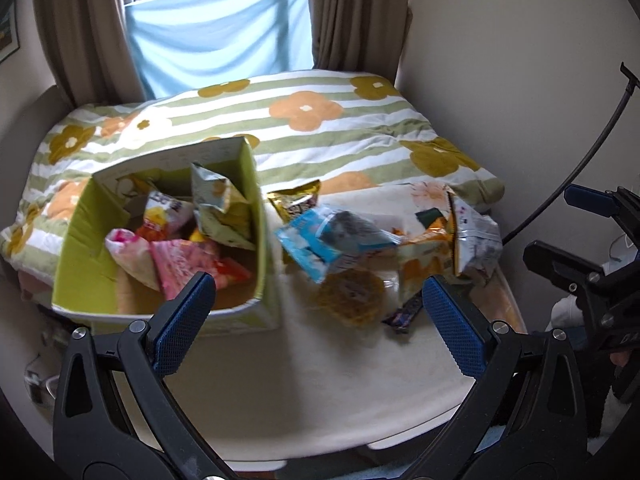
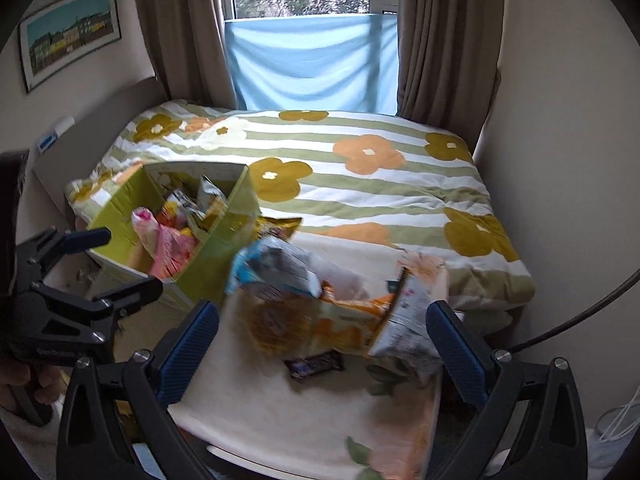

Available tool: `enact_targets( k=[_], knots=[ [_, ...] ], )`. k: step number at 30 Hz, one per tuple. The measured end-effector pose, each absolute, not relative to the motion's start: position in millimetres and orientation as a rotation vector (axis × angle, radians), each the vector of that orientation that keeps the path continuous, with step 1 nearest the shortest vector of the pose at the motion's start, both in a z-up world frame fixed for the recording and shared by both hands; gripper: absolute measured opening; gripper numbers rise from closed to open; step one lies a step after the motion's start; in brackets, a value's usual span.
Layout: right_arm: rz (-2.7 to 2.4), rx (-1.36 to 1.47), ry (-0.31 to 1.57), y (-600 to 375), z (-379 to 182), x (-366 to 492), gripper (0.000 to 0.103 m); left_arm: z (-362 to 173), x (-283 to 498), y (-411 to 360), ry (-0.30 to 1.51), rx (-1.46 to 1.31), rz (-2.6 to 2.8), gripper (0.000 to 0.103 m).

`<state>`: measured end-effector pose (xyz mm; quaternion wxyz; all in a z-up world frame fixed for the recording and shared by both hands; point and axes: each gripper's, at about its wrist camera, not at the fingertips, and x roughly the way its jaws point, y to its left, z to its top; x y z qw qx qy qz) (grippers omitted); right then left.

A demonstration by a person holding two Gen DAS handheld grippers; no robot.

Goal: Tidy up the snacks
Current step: 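Move both tools back toward the remaining snacks beside the box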

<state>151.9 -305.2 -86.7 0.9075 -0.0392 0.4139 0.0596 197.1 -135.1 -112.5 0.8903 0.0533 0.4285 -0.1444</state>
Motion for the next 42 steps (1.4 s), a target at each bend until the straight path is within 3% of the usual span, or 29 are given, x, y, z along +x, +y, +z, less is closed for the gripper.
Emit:
enact_targets(
  k=[9,21,39,42],
  knots=[
    [0.157,-0.126,0.889,-355.9,-129.2,142.3,0.103,-145.7,191.2,-183.6,0.978,0.077,-0.327,0.103],
    [0.119,-0.165,0.918,-385.7,-177.9,164.6,0.103,-214.4,244.8,-223.4,1.124,0.007,-0.489,0.103],
    [0.149,-0.622,0.973,-373.5,-263.2,205.4,0.102,-288.8,284.8,-247.9,1.255,0.009,-0.553,0.102],
    [0.162,-0.642,0.994,-371.6,-273.2,209.4,0.087,-292.3,291.0,-247.9,1.264,-0.007,-0.561,0.102]
  ],
)
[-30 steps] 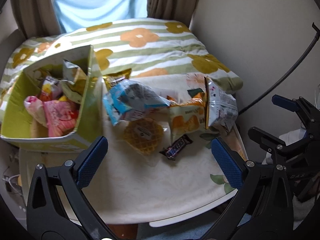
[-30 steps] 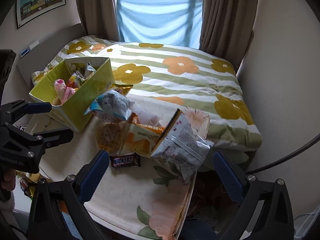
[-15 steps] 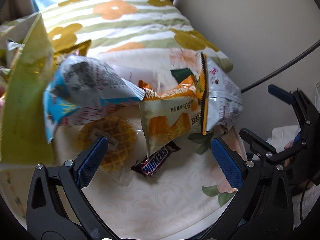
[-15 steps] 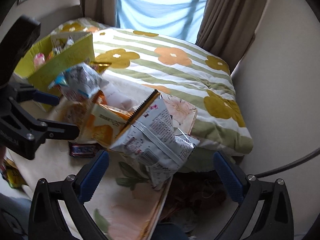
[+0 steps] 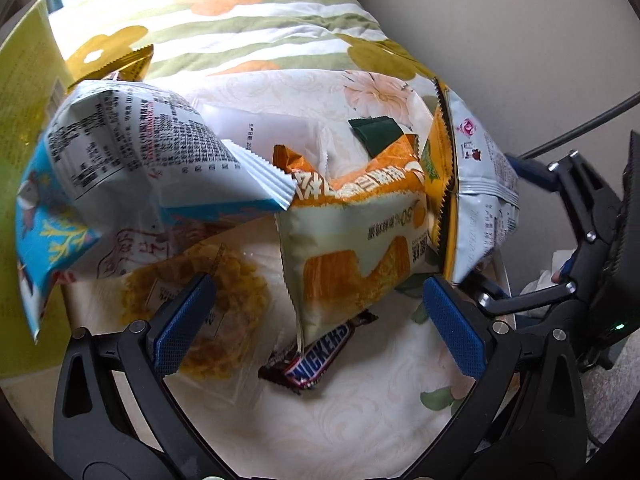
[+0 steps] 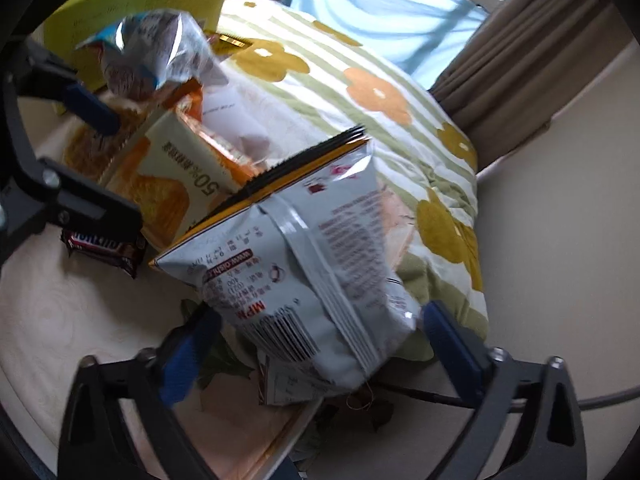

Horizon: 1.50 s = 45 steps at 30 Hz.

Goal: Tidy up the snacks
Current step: 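Move both tools back toward the remaining snacks beside the box, then grasp the orange-white chip bag with the left tool while the right tool grasps the white MPM chip bag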

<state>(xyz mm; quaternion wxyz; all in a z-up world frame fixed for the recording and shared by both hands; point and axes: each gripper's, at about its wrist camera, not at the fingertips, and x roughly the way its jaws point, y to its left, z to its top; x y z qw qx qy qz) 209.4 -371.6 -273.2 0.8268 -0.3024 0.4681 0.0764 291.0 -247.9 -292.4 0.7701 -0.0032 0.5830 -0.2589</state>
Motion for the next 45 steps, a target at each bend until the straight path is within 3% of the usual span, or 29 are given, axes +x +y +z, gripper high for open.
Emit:
enact_targets(
  k=[2,4,7,19,21,23,27,31,45],
  knots=[
    [0.157,-0.677,0.994,-372.3,-278.0,212.0,0.082,-295.0,294.8,-248.8,1.27,-0.017,-0.565,0.102],
    [0.154,-0.679,1.003,-374.8,-279.6,215.8,0.067,-296.7,296.7,-250.0,1.268,-0.019,-0.569,0.102],
    [0.163,-0.635,1.013,-380.8,-277.5,219.3,0.059,-297.4,298.2,-253.6,1.26,-0.017,-0.575,0.102],
    [0.141,-0.546,1.006,-386.3,-273.2,222.4,0.055,-301.6,306.5,-263.1,1.256,-0.057,-0.603,0.1],
    [0.143,-0.53,1.004,-388.5,-272.2,223.0,0.055,-303.5,307.6,-264.8,1.259,-0.062,-0.607,0.094],
    [0.143,-0.517,1.003,-389.1,-271.4,222.5,0.055,-307.8,310.1,-266.4,1.278,-0.081,-0.619,0.082],
    [0.143,-0.506,1.001,-388.1,-271.1,220.3,0.055,-312.5,313.8,-265.8,1.29,-0.136,-0.639,0.078],
    [0.145,-0.498,0.998,-388.2,-270.5,218.7,0.055,-314.1,315.1,-266.5,1.307,-0.186,-0.674,0.058],
    [0.13,-0.452,0.972,-388.2,-255.7,209.1,0.055,-293.2,302.4,-265.3,1.269,-0.156,-0.647,0.054]
  ],
)
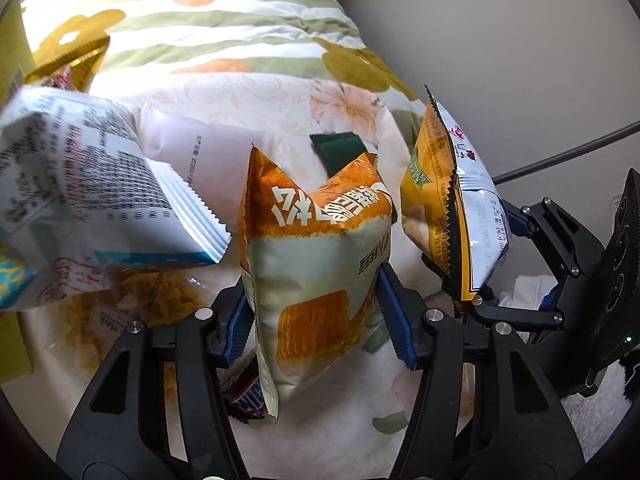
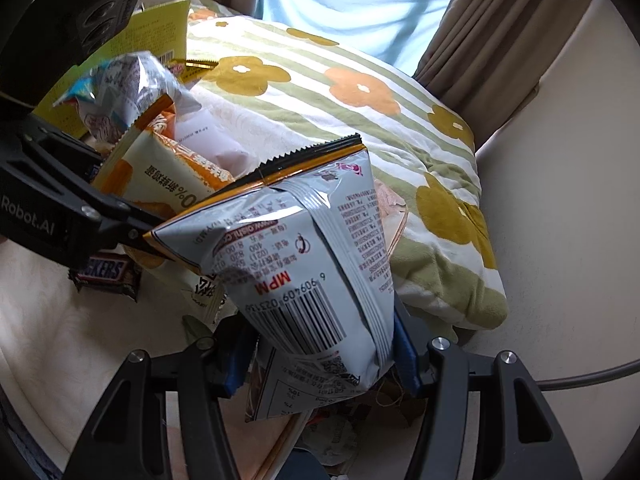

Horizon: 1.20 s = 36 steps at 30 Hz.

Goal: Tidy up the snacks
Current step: 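Grasp the orange-white chip bag with the left tool while the right tool grasps the white MPM chip bag, then carry both bags over the box and open both tools to drop them inside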

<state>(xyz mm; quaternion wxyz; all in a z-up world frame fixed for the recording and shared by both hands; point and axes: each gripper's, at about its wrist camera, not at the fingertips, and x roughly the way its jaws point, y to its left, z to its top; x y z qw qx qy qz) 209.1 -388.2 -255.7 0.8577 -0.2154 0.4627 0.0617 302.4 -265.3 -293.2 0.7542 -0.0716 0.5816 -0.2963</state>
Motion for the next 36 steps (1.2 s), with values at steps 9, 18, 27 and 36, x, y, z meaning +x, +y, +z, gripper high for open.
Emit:
enact_targets(
  k=[9,18,27,36],
  knots=[
    [0.114,-0.423,0.889,-375.8,-213.2,190.3,0.055,-246.3,284.5,-253.8,1.161,-0.161,-0.64,0.054],
    [0.163,-0.334,0.81,-355.3,-153.2,180.9,0.055,-174.6,265.8,-213.3,0.993,-0.173,-0.543,0.054],
    [0.212,-0.377,0.742,-298.1,-110.7,198.9,0.055,-124.1,267.3,-136.9,0.874,-0.203,-0.462,0.054],
    [0.26,-0.359,0.717,-208.4,-91.3,245.0,0.055,-100.5,299.0,-16.6,0.846,-0.22,-0.385,0.054]
  ],
)
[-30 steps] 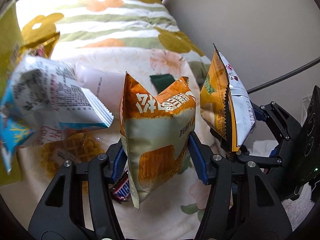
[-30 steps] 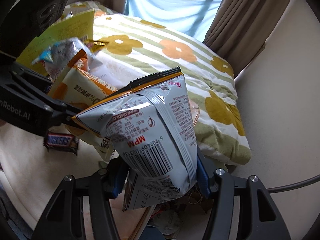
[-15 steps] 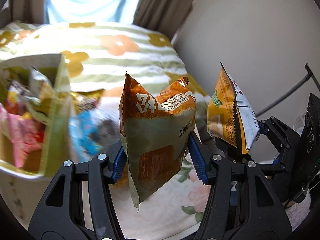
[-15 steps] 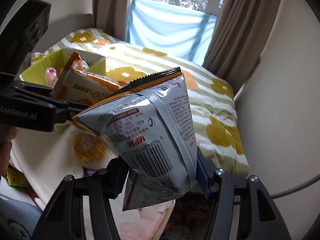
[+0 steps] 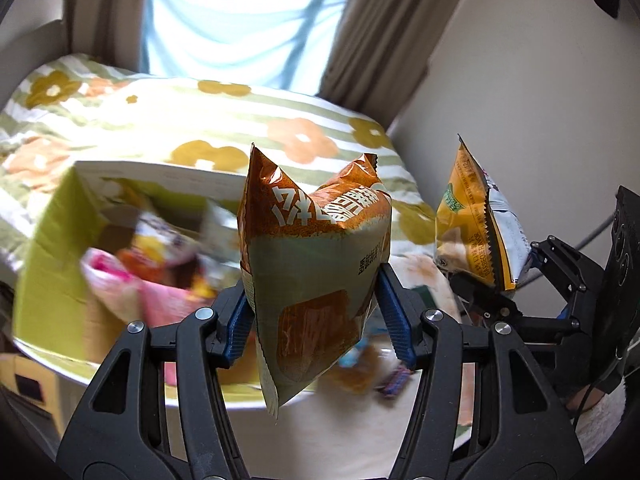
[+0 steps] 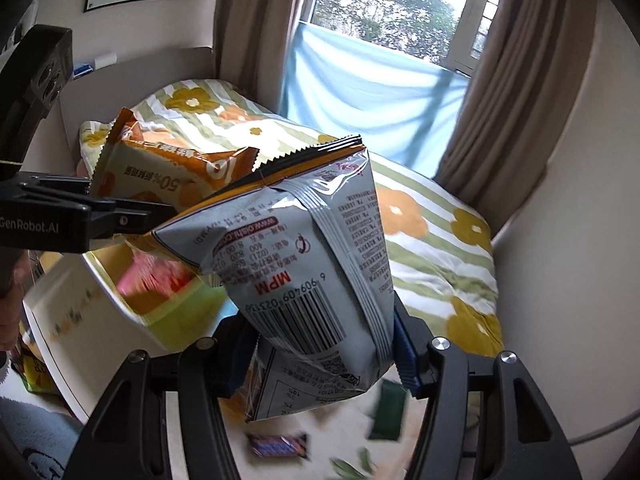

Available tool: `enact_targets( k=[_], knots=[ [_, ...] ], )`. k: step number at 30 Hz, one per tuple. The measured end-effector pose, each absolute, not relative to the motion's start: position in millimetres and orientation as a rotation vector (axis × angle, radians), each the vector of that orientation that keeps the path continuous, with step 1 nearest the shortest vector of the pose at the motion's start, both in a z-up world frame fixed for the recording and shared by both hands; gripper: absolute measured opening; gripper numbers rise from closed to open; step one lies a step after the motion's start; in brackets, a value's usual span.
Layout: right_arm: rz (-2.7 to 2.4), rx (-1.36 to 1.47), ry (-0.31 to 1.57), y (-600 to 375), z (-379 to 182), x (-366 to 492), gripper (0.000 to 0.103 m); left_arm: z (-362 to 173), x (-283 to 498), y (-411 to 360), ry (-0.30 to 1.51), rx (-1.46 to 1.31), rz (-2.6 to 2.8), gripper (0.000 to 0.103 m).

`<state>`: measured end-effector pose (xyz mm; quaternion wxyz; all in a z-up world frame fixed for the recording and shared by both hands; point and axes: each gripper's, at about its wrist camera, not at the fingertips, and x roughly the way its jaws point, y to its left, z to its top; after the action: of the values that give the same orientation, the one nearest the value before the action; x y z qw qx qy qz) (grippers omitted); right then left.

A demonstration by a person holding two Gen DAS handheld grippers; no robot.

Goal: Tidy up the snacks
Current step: 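Carry both bags over the box and open both tools to drop them inside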

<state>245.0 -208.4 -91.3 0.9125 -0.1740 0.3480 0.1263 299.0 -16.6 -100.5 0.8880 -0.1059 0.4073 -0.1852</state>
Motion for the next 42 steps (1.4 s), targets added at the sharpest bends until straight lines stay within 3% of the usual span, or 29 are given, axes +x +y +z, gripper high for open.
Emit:
enact_targets(
  k=[11,20,21,22,23,35,38,40,42],
  knots=[
    [0.315,-0.318,0.777,-104.2,-107.9,299.0,0.055,-116.4,342.9,115.5,0.897,-0.214,-0.277,0.054],
    [0.347,-0.266,0.895,-69.8,-132.6,319.0,0.055,-149.8,343.9,146.5,0.955,-0.136,-0.177,0.054],
    [0.363,-0.255,0.914,-69.3,-135.2,320.3,0.055,-151.7,341.8,145.7,0.949,-0.125,-0.165,0.057],
    [0.375,-0.25,0.93,-68.8,-137.7,321.8,0.055,-152.7,337.7,145.2,0.94,-0.121,-0.169,0.073],
    [0.384,-0.246,0.943,-68.6,-139.0,322.7,0.055,-154.5,335.6,145.3,0.937,-0.118,-0.166,0.103],
    [0.485,-0.195,1.053,-58.3,-160.3,319.0,0.055,-164.4,311.9,143.9,0.951,-0.119,-0.101,0.103],
    [0.492,-0.122,1.094,-58.6,-169.5,321.9,0.063,-165.3,309.0,149.1,0.953,-0.129,-0.083,0.103],
    [0.495,-0.106,1.08,-58.6,-170.7,323.1,0.091,-165.3,307.0,152.6,0.956,-0.135,-0.079,0.103],
    [0.498,-0.112,1.068,-58.1,-169.5,320.7,0.095,-165.4,306.3,155.4,0.957,-0.124,-0.068,0.103]
  ],
)
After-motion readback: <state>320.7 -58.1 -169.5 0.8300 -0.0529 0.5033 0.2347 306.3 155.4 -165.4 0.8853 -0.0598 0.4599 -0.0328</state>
